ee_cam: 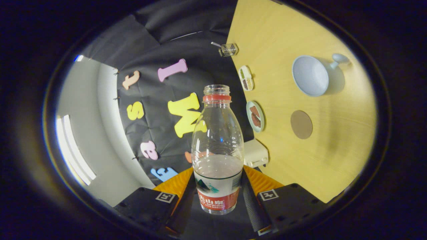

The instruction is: Take the bottle from table, then pour the juice into the cup, finally place the bottle on the coaster

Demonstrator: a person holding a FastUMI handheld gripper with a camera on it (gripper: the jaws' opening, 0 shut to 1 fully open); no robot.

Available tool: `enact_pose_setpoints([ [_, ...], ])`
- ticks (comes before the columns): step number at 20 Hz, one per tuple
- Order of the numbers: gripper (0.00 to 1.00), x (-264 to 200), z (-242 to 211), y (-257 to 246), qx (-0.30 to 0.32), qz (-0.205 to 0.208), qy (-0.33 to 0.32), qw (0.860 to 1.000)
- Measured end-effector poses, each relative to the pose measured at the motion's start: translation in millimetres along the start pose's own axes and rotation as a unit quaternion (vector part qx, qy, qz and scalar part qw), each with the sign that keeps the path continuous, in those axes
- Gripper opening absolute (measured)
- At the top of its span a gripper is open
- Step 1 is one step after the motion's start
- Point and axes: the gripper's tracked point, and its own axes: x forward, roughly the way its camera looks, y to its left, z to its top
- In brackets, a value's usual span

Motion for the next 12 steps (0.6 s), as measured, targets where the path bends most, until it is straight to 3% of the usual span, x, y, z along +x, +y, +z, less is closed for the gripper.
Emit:
enact_pose_setpoints([
  [4,0.76,2,-9,11,-0.108,0.011,0.016,0.994],
  [7,0.76,-1,-20,9,-0.223,-0.002,0.034,0.974],
  [9,0.76,-13,-23,2,-0.328,-0.023,0.045,0.943],
  [11,0.76,-23,-19,7,-0.436,-0.036,0.044,0.898],
  [12,0.77,-27,-16,6,-0.496,-0.044,0.043,0.866],
])
